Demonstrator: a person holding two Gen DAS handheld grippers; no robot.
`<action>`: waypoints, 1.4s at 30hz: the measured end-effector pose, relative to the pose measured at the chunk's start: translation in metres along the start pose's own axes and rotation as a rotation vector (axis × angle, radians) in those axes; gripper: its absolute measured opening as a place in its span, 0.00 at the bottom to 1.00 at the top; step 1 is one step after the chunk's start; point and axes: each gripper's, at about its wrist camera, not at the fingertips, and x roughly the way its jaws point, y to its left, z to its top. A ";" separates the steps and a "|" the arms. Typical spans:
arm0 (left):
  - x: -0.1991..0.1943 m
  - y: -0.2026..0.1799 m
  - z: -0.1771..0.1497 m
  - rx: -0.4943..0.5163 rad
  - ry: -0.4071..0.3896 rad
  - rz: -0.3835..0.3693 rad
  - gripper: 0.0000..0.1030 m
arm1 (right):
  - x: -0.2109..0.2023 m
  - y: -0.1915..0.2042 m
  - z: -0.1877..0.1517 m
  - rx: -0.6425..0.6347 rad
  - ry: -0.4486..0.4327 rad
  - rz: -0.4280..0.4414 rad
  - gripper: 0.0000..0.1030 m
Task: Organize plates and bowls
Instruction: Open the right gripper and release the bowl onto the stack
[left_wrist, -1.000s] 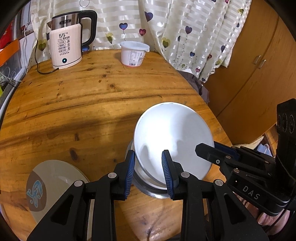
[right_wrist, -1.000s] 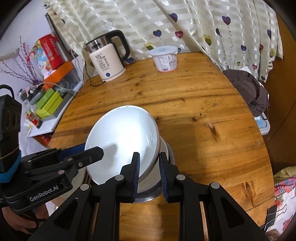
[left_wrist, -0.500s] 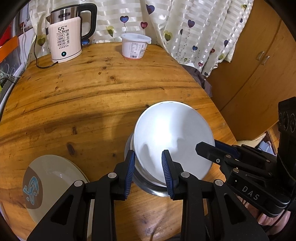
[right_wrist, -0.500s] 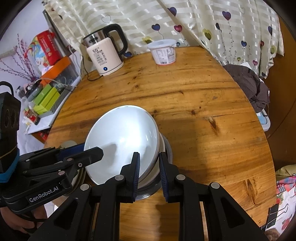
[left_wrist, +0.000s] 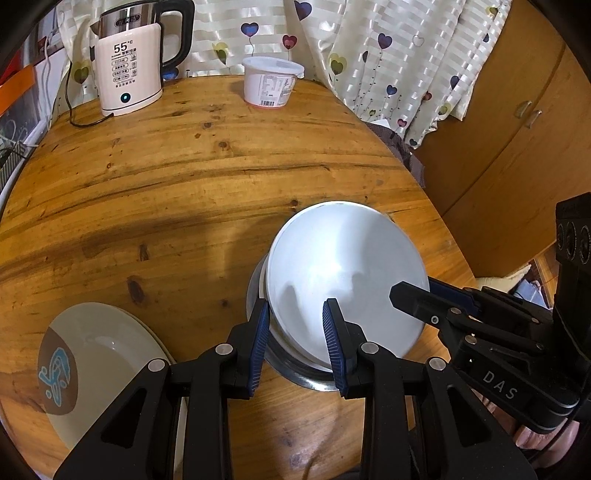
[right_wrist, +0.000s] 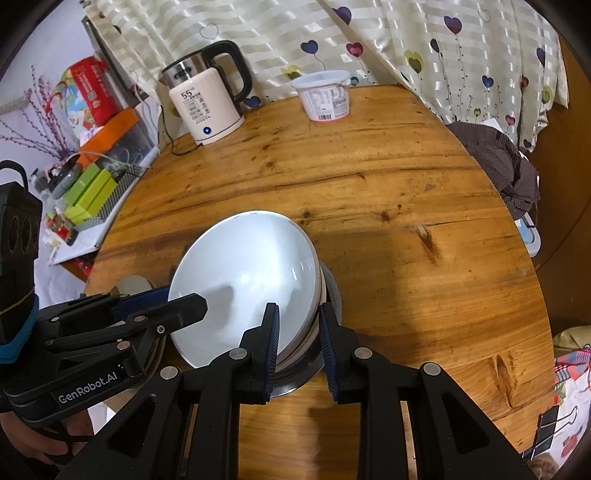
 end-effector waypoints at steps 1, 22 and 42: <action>0.000 0.000 0.000 0.000 -0.001 0.000 0.30 | 0.000 0.000 0.000 0.000 0.001 0.000 0.22; -0.002 0.004 -0.002 -0.009 -0.022 -0.025 0.30 | -0.005 0.007 -0.001 -0.028 -0.029 -0.017 0.21; -0.003 0.004 -0.004 0.011 -0.063 -0.021 0.30 | -0.006 0.006 -0.005 -0.051 -0.048 -0.019 0.19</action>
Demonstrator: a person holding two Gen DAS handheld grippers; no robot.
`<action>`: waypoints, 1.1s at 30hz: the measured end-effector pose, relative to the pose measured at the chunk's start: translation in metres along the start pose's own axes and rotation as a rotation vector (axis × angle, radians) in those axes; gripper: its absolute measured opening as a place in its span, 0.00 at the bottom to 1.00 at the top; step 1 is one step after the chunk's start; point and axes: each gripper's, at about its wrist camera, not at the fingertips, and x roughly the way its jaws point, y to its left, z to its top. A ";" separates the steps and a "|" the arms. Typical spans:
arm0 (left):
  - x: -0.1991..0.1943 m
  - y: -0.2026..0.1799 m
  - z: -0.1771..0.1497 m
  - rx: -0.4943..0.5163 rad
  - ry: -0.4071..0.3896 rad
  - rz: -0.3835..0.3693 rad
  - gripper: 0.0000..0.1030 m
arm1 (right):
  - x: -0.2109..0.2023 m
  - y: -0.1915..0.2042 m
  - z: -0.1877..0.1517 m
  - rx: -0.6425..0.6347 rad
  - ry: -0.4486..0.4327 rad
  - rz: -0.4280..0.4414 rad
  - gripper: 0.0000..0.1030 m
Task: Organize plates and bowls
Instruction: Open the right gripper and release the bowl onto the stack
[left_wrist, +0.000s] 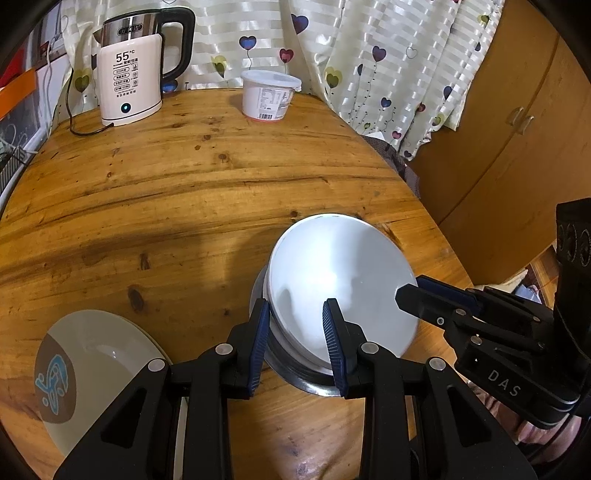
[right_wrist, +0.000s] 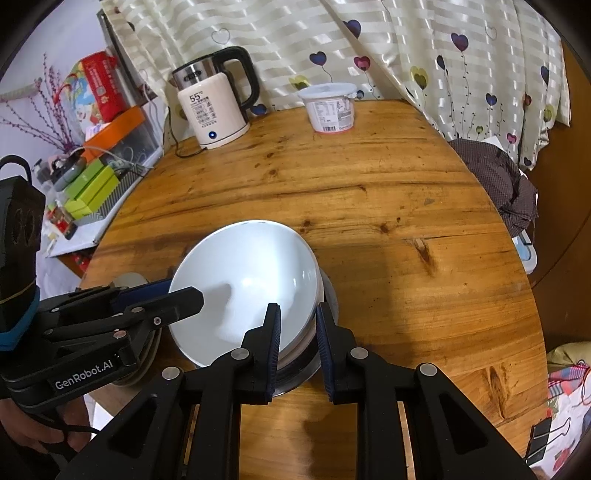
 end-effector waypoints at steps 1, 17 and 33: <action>0.000 0.000 0.000 0.001 -0.001 0.001 0.30 | 0.000 0.000 0.000 0.000 0.000 0.001 0.19; -0.013 0.008 -0.001 -0.024 -0.035 -0.022 0.30 | -0.009 -0.011 0.002 0.034 -0.011 0.021 0.19; -0.033 0.027 -0.013 -0.068 -0.067 -0.027 0.30 | -0.024 -0.015 -0.001 0.036 -0.032 0.043 0.28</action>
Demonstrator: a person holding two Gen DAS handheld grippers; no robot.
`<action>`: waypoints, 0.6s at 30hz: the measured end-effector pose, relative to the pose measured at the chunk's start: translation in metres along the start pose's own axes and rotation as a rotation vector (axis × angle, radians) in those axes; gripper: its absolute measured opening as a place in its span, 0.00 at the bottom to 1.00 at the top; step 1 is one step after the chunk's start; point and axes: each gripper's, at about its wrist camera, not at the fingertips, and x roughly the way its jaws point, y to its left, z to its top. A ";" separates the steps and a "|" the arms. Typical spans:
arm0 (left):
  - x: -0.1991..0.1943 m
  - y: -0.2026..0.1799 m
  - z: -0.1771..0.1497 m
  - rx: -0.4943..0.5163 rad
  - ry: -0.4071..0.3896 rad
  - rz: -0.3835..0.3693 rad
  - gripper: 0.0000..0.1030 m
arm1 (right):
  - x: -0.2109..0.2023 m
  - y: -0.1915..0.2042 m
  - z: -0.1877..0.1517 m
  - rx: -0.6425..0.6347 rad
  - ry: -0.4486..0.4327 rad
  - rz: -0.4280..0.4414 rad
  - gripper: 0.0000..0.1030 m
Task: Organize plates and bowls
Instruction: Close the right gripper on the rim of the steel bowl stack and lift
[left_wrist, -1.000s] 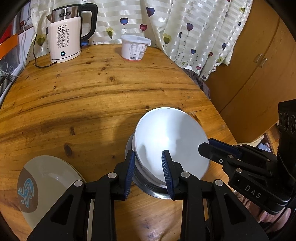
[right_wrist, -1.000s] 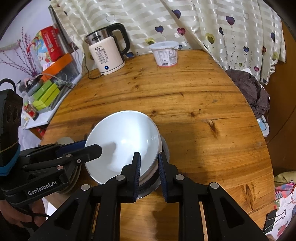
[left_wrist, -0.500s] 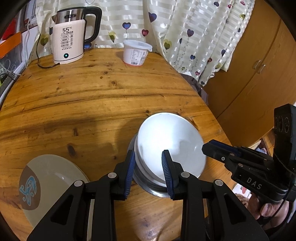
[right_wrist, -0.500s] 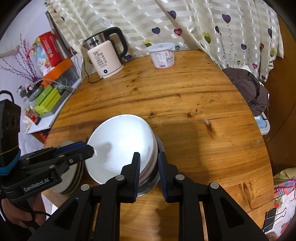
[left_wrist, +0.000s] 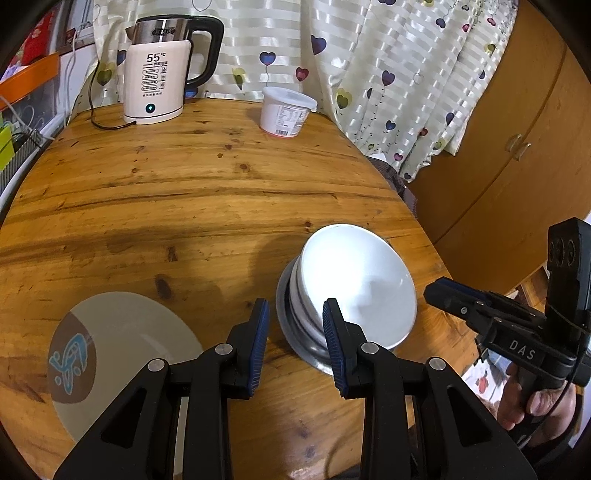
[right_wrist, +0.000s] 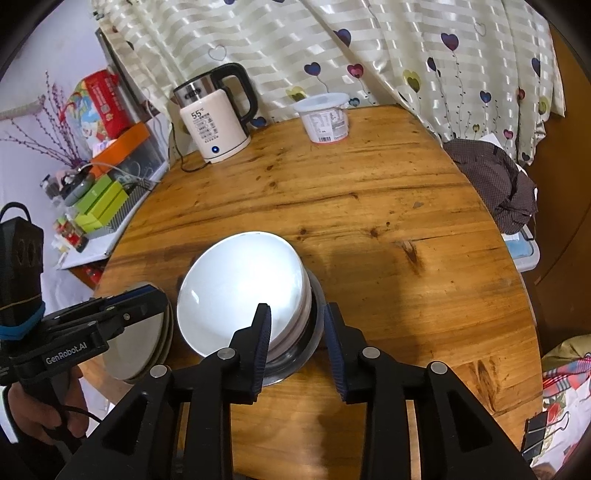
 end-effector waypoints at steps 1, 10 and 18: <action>-0.001 0.000 -0.001 0.000 -0.001 0.000 0.30 | -0.001 0.000 0.000 0.003 0.000 0.005 0.28; -0.002 0.006 -0.008 -0.010 0.004 0.001 0.30 | -0.002 -0.008 -0.006 0.015 0.006 0.037 0.28; 0.005 0.012 -0.013 -0.031 0.021 -0.004 0.30 | 0.001 -0.018 -0.010 0.043 0.015 0.070 0.28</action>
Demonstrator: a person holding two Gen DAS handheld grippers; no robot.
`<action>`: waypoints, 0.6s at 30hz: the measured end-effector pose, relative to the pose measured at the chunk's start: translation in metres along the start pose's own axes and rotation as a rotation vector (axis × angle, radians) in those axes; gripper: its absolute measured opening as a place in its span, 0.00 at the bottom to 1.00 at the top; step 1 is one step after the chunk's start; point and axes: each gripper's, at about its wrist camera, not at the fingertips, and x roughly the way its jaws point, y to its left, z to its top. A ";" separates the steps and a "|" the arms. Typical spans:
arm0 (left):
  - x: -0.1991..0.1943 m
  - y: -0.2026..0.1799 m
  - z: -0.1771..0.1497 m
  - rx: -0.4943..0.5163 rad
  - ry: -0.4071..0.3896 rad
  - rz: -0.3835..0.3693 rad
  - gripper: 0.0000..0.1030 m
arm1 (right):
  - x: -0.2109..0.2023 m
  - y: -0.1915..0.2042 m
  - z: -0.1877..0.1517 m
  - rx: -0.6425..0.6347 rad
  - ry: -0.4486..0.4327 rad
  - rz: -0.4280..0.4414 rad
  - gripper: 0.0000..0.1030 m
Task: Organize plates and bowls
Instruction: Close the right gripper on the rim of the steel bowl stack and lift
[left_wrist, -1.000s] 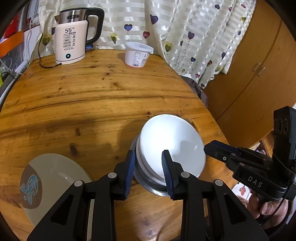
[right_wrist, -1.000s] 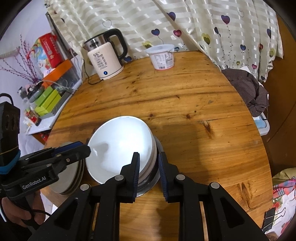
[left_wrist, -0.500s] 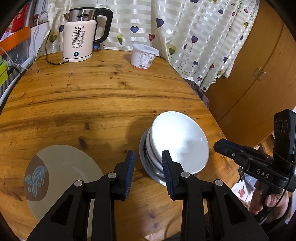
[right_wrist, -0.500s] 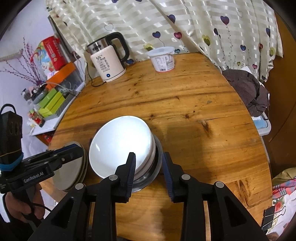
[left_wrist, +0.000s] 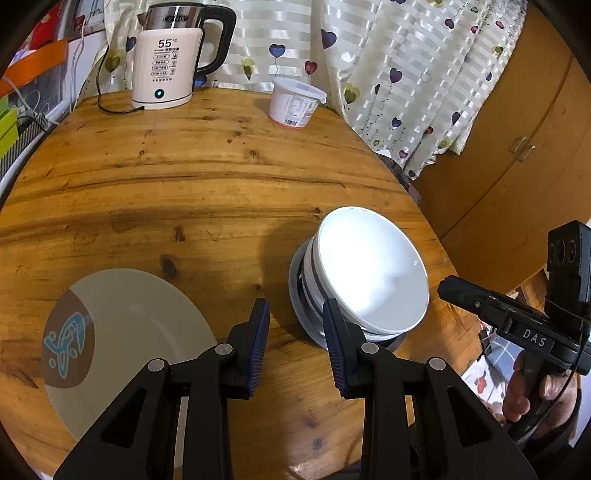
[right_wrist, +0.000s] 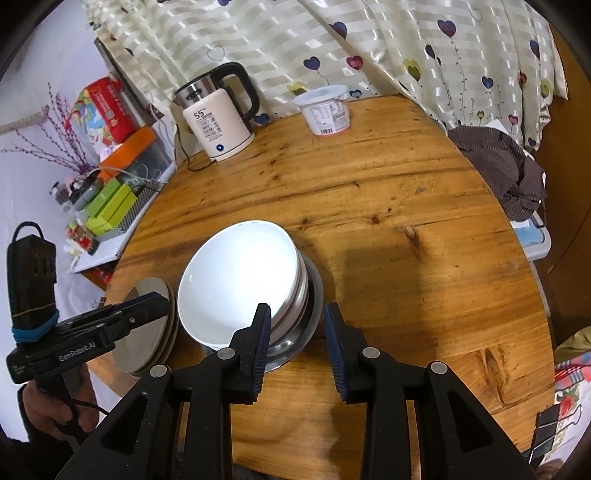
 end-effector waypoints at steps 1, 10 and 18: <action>0.001 0.000 0.000 -0.002 0.002 -0.002 0.30 | 0.000 -0.002 0.000 0.005 0.000 0.007 0.28; 0.008 0.004 -0.001 -0.010 0.013 -0.018 0.30 | 0.002 -0.019 -0.002 0.049 -0.024 0.028 0.31; 0.016 0.010 -0.003 -0.022 0.027 -0.009 0.30 | 0.009 -0.024 -0.006 0.054 -0.007 0.052 0.43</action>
